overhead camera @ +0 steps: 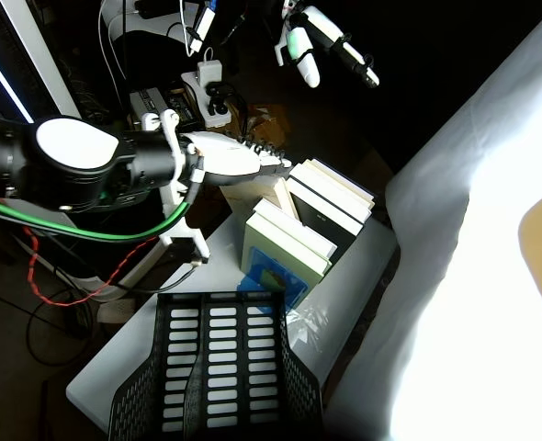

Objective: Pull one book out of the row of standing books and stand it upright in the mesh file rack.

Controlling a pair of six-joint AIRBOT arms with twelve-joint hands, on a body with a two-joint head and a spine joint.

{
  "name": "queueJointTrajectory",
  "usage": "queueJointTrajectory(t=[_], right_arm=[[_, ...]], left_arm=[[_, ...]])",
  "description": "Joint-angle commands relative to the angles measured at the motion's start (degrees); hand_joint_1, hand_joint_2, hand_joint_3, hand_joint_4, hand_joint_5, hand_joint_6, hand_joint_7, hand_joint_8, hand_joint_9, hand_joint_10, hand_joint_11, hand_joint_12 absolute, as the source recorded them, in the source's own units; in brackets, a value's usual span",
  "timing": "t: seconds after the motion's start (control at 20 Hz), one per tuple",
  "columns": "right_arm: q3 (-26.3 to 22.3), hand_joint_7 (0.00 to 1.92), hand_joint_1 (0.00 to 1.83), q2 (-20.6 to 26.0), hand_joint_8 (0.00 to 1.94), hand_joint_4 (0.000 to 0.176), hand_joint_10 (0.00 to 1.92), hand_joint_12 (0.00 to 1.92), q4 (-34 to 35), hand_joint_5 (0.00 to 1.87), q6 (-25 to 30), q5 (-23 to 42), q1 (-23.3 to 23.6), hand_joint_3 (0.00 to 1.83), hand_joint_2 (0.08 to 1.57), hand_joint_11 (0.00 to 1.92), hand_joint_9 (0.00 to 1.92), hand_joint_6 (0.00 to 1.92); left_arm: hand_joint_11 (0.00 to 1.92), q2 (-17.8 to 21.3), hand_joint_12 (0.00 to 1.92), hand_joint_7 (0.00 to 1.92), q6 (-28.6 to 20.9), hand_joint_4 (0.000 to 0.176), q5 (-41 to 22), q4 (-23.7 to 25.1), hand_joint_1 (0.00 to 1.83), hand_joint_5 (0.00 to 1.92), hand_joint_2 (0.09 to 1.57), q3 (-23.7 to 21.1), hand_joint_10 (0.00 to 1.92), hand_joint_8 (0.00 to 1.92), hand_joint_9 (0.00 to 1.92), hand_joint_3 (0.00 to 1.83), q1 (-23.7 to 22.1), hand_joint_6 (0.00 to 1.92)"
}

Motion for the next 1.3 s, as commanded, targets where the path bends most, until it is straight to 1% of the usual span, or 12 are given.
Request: queueJointTrajectory(t=[0.0,0.1,0.15,0.25,0.35,0.4,0.45,0.5,0.6,0.65,0.95,1.25], right_arm=[[0.56,0.0,0.66,-0.04,0.0,0.009,0.0,0.0,0.89,0.0,0.97,1.35,0.72,0.0,1.11,0.0,0.0,0.0],[1.74,0.0,0.69,-0.89,0.0,0.012,0.0,0.0,0.38,0.0,1.6,1.36,0.72,0.0,1.1,0.0,0.0,0.0],[2.18,0.0,0.71,-1.22,0.0,0.0,0.0,0.0,0.11,0.0,1.6,1.29,0.71,0.0,1.09,0.0,0.0,0.0],[3.11,0.0,0.75,-2.1,0.0,0.0,0.0,0.0,-0.04,0.0,1.6,1.24,0.68,0.0,1.08,0.0,0.0,0.0],[3.63,0.0,0.76,-3.11,0.0,0.004,0.0,0.0,-0.73,0.0,1.6,0.91,0.68,0.0,1.07,0.0,0.0,0.0],[4.04,0.0,0.75,-3.91,0.0,0.013,0.0,0.0,-1.7,0.0,1.6,0.59,0.65,0.0,1.08,0.0,0.0,0.0],[4.36,0.0,0.74,-4.57,0.0,0.005,0.0,0.0,-2.63,0.0,1.6,0.27,0.62,0.0,1.07,0.0,0.0,0.0],[4.53,0.0,0.69,-4.99,0.0,0.0,0.0,0.0,-3.23,0.0,1.6,0.03,0.62,0.0,1.06,0.0,0.0,0.0],[4.97,0.0,0.73,-5.86,0.0,0.0,0.0,0.0,-4.22,0.0,1.6,-0.49,0.45,0.0,1.04,0.0,0.0,0.0],[5.33,0.0,0.77,-6.49,0.0,0.0,0.0,0.0,-4.56,0.0,1.59,-0.59,0.28,0.0,1.04,0.0,0.0,0.0],[6.96,0.0,0.84,-9.66,0.0,0.0,0.0,0.0,-7.28,0.0,1.59,-1.61,-0.74,0.0,0.97,0.0,0.0,0.0],[9.8,0.0,0.9,-13.16,0.0,0.0,0.0,0.0,-8.88,0.0,1.59,-2.72,-2.33,0.0,1.0,0.0,0.0,0.0]], left_arm=[[0.0,0.22,0.0,0.0,-0.27,0.0,-7.38,-0.5,0.5,0.0,1.34,0.46,0.0,0.0,0.0,0.01,0.01,0.0],[0.0,-0.02,0.0,0.0,-0.27,0.0,-7.46,-0.95,0.46,0.0,1.37,0.73,0.0,0.0,0.0,0.02,0.26,0.0],[0.0,-0.08,0.0,0.0,-0.27,0.0,-7.58,-1.24,0.42,0.0,1.42,0.77,0.0,0.0,0.0,0.03,0.3,0.0],[0.0,-0.07,0.0,0.0,-0.27,0.0,-8.19,-1.8,0.33,0.01,1.48,0.82,0.0,0.0,0.0,0.03,0.79,0.0],[0.0,0.01,0.0,0.0,-0.27,0.0,-8.56,-2.22,0.31,0.0,1.49,0.81,0.0,0.0,0.0,0.02,1.17,0.0],[0.0,0.0,0.0,0.0,-0.27,0.0,-8.85,-2.66,0.3,0.0,1.48,0.82,0.0,0.0,0.0,0.02,1.47,0.0],[0.0,-0.02,0.0,0.0,-0.27,0.0,-9.13,-3.08,0.3,0.0,1.49,0.82,0.0,0.0,0.0,0.02,1.75,0.0],[0.0,-0.02,0.0,0.0,-0.27,0.01,-9.41,-3.39,0.3,0.0,1.49,0.82,0.0,0.0,0.0,0.02,1.93,0.0],[0.0,-0.04,0.0,0.0,-0.27,0.0,-10.06,-4.08,0.32,0.0,1.49,0.82,0.0,0.0,0.0,0.01,2.36,0.0],[0.0,-0.04,0.0,0.0,-0.27,0.0,-10.48,-4.48,0.32,0.0,1.49,0.77,0.0,0.0,0.0,0.01,2.78,0.0],[0.0,0.13,0.0,0.0,-0.27,0.0,-13.03,-6.59,0.32,0.0,1.49,0.24,0.0,0.0,0.0,0.0,4.45,0.0],[0.0,0.25,0.0,0.0,-0.27,0.0,-14.65,-7.77,0.36,0.01,1.5,-0.03,0.0,0.0,0.0,0.0,5.67,0.0]])
